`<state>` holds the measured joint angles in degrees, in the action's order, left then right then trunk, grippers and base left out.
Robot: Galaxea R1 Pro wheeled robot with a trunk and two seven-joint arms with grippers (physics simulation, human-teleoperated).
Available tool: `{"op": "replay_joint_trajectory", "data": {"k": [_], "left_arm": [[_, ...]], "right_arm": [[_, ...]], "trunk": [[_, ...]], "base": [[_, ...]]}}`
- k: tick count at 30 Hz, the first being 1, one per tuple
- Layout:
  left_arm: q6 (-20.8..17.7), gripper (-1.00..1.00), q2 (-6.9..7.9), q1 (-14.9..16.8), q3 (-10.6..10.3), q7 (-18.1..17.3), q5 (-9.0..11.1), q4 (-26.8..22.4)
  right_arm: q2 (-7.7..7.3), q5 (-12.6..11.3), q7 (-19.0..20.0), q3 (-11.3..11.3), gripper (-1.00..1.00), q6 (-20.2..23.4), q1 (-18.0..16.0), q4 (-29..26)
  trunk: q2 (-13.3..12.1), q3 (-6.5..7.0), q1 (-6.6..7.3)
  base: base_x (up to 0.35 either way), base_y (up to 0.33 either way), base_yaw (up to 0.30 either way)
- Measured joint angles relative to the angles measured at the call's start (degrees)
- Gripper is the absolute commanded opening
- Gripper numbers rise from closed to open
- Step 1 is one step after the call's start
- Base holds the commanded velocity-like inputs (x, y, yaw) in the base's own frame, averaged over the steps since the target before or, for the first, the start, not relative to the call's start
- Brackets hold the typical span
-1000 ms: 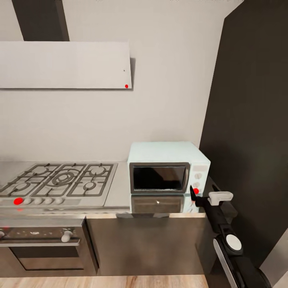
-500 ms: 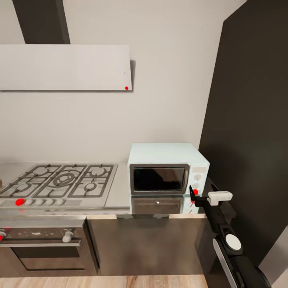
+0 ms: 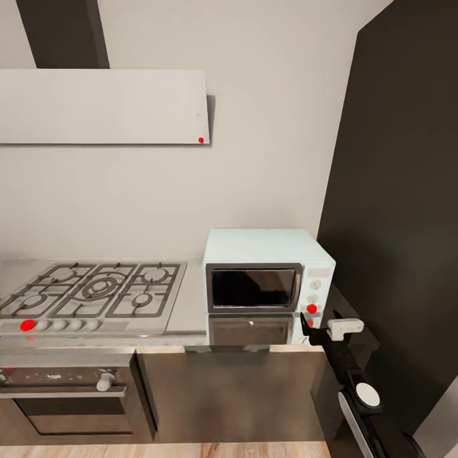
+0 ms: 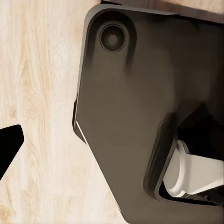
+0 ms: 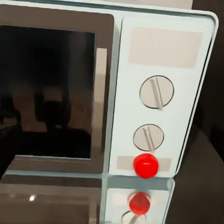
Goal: In the kitchen, take the popcorn bag from the countertop, put it into the microwave, and heat it until the popcorn is cooked so the cooked popcorn ends up inside the bag.
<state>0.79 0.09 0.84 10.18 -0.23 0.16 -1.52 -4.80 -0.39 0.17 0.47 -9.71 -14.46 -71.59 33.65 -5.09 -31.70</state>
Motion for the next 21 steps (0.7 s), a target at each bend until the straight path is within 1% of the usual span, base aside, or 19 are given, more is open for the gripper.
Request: {"op": "replay_joint_trajectory", "data": {"k": [1, 9, 15, 21], "left_arm": [[0.0, 1.0, 0.0, 0.0, 0.0, 0.0, 0.0, 0.0], [0.0, 1.0, 0.0, 0.0, 0.0, 0.0, 0.0, 0.0], [-0.1, 1.0, 0.0, 0.0, 0.0, 0.0, 0.0, 0.0], [0.0, 1.0, 0.0, 0.0, 0.0, 0.0, 0.0, 0.0]], "right_arm": [[-0.05, 0.0, 0.0, 0.3, 1.0, -0.3, 0.0, 0.3], [0.0, 0.0, 0.0, 0.8, 1.0, 1.8, 0.0, 2.9], [0.0, 0.0, 0.0, 1.0, 1.0, 1.9, 0.0, 4.0], [0.0, 0.0, -0.1, 1.4, 1.0, 1.9, 0.0, 5.7]], "trunk": [[0.0, 0.0, 0.0], [0.0, 0.0, 0.0], [0.0, 0.0, 0.02], [0.0, 0.0, 0.0]], "base": [[0.0, 0.0, 0.0], [0.0, 0.0, 0.0], [0.149, 0.123, 0.0], [0.023, 0.019, 0.0]]}}
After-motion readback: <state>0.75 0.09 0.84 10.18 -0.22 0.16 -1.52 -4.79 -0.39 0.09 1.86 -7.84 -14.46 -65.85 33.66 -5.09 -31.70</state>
